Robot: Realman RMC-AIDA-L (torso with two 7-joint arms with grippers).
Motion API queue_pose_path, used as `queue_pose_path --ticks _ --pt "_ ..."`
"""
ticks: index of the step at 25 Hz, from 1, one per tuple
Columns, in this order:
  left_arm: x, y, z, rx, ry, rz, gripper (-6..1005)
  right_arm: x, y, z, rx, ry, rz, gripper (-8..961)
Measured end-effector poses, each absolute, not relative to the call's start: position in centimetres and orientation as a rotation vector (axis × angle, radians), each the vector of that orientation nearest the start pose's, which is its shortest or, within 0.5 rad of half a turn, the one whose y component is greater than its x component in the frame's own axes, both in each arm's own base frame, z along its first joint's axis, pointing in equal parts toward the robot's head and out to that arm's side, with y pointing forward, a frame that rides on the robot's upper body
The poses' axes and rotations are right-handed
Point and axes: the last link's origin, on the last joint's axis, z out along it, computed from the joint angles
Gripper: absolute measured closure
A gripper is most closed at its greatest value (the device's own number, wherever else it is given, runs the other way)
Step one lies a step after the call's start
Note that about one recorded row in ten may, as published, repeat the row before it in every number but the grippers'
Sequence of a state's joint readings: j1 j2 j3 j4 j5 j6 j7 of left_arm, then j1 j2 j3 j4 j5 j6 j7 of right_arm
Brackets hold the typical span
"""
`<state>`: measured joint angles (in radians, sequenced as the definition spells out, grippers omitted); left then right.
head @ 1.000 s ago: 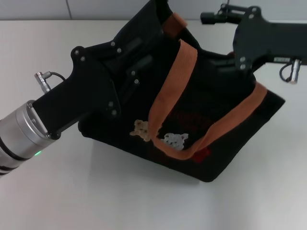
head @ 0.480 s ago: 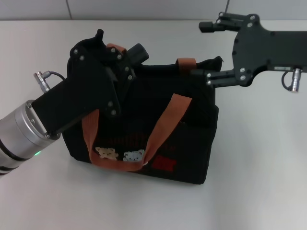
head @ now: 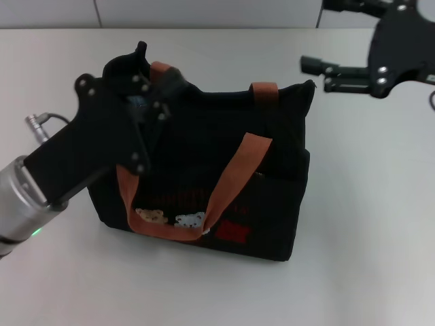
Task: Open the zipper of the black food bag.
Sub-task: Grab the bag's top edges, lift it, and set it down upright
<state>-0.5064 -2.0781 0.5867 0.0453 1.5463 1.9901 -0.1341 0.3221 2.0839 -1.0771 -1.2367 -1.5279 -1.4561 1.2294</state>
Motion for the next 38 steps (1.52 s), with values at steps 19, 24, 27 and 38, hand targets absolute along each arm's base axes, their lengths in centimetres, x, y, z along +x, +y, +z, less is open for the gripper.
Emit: queue_pose_path --ticks 19,24,27,38 --pt "-29.8 20.8 1.0 -1.97 -0.014 -1.195 911 22.6 31.7 6.8 -2.38 0.016 0.967 119" --pt "-30.1 21.0 1.3 -1.998 -0.063 -1.203 757 23.1 31.5 6.9 -2.369 0.041 0.97 119" --pt "-30.3 20.9 1.3 -2.004 -0.072 -1.199 663 23.9 30.9 7.0 -2.358 0.079 1.004 119" --pt "-31.3 20.5 1.4 -1.998 -0.11 -1.134 220 25.4 30.1 6.7 -2.324 0.13 1.042 119"
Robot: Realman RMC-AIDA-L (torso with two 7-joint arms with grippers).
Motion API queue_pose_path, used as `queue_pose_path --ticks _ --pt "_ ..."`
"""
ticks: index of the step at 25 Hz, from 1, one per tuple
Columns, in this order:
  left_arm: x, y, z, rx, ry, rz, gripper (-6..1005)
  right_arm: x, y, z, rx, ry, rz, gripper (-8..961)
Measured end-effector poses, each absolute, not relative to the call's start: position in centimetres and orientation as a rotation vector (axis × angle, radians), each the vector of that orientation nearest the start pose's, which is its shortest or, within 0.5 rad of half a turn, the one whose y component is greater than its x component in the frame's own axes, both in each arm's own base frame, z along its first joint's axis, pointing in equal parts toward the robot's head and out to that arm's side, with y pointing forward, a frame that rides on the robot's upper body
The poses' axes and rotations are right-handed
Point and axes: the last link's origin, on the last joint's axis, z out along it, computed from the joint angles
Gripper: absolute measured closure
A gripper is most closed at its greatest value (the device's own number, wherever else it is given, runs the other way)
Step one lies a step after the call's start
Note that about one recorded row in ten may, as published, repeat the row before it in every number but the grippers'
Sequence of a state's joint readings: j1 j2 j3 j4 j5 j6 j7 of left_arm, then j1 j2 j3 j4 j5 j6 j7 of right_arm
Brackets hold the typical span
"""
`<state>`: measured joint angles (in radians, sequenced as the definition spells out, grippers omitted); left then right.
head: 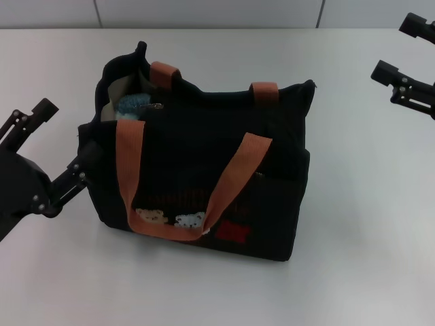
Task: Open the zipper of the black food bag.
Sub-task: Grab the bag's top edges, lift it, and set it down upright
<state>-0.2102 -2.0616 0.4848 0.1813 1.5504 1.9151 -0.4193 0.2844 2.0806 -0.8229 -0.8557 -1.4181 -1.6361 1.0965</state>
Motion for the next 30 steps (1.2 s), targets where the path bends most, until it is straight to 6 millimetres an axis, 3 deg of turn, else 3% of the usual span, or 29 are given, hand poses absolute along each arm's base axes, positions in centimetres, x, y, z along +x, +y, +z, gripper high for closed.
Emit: queue_pose_path --ticks 30 --pt "-32.7 21.4 0.6 -2.022 -0.202 -1.0 269 26.2 29.6 6.2 -2.316 0.176 1.06 119"
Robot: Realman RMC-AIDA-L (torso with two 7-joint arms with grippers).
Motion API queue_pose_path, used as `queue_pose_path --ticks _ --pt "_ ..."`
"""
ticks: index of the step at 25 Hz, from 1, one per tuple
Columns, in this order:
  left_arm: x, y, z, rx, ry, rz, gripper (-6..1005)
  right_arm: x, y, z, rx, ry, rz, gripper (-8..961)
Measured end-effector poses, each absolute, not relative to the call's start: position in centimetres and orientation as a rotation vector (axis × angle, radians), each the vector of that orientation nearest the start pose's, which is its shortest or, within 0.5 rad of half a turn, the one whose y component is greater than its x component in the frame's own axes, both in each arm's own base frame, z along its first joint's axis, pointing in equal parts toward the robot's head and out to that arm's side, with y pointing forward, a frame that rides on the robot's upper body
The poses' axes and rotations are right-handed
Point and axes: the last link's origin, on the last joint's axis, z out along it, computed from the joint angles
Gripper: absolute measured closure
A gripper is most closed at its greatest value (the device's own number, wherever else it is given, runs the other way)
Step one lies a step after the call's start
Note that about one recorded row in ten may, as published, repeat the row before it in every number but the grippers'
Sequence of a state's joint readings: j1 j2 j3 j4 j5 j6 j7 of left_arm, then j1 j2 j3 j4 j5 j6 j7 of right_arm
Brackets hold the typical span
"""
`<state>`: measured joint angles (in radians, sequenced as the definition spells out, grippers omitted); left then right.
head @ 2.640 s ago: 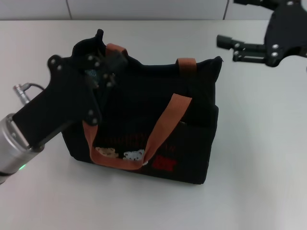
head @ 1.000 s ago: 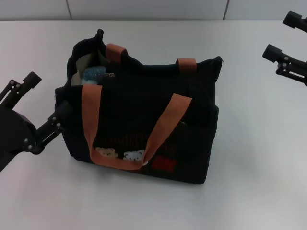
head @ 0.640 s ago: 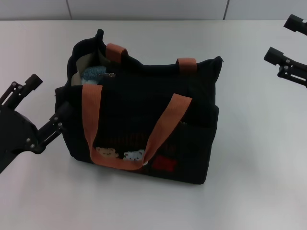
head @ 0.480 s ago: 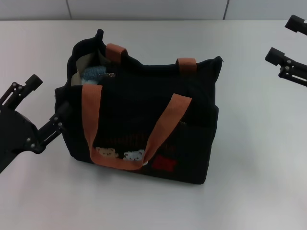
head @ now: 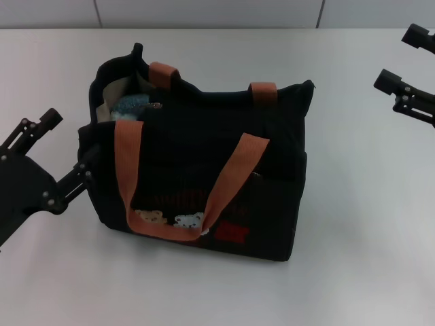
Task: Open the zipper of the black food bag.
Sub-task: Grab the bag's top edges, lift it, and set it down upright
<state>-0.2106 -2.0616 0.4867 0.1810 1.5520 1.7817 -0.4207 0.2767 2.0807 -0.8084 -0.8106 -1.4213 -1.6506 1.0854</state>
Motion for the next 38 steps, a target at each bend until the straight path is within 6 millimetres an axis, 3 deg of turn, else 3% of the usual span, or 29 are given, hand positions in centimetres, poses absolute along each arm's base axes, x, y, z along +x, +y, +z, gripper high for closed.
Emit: queue_pose_path --ticks 9,17,38 --pt "-32.7 21.9 0.5 -2.057 -0.235 -1.013 283 26.4 29.4 6.1 -2.313 0.175 1.053 119" --pt "-32.6 21.0 1.1 -2.091 -0.235 -1.057 296 26.3 29.6 6.1 -2.314 0.17 1.053 119" --pt "-32.1 21.6 -0.3 -2.201 -0.239 -1.033 330 26.5 29.5 5.9 -2.318 0.182 1.049 119"
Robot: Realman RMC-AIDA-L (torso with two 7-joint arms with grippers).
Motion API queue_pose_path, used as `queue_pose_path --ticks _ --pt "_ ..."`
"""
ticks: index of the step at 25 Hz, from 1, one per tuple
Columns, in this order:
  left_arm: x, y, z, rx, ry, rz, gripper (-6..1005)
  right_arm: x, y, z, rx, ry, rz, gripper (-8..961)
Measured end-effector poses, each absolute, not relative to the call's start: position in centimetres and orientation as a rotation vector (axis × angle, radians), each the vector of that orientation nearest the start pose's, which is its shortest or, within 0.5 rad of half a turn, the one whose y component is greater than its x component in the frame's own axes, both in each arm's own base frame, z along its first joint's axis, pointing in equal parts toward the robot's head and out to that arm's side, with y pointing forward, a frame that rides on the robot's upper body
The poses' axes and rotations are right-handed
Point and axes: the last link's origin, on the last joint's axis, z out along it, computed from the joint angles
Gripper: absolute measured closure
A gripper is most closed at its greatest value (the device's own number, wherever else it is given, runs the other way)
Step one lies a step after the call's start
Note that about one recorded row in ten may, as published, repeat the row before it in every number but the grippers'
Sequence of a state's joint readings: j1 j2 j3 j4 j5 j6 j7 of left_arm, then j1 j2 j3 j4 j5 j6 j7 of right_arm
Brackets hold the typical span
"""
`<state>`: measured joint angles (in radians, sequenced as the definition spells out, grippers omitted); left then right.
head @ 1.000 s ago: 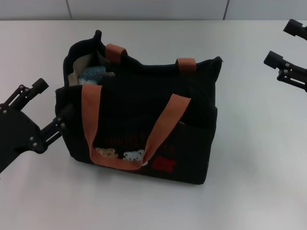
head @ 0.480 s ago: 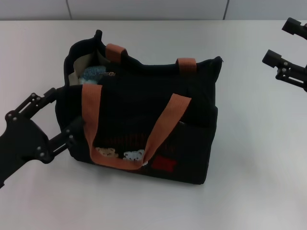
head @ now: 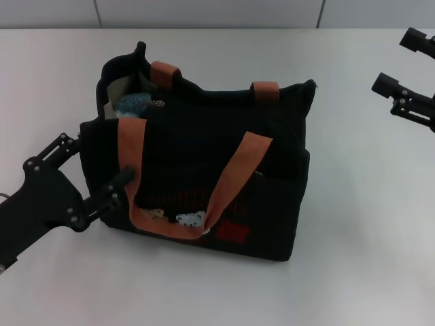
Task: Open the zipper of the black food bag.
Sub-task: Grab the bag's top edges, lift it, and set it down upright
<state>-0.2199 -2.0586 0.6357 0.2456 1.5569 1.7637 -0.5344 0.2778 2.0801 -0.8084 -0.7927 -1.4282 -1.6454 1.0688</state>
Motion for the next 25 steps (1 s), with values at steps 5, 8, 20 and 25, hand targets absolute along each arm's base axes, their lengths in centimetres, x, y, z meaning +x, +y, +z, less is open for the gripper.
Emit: queue_pose_path --ticks 5,8,20,25 --pt "-31.84 22.0 -0.64 -2.196 -0.233 -1.03 338 26.6 29.45 5.67 -2.317 0.188 1.052 119" --pt "-31.86 22.09 -0.63 -2.18 -0.228 -1.023 343 26.61 29.46 5.67 -2.317 0.188 1.05 119" --pt "-31.69 21.97 -0.74 -2.174 -0.155 -1.002 568 26.7 29.39 5.71 -2.312 0.189 1.049 119" --pt "-31.37 22.19 -0.87 -2.177 -0.139 -1.012 679 26.63 29.47 5.71 -2.312 0.187 1.05 119"
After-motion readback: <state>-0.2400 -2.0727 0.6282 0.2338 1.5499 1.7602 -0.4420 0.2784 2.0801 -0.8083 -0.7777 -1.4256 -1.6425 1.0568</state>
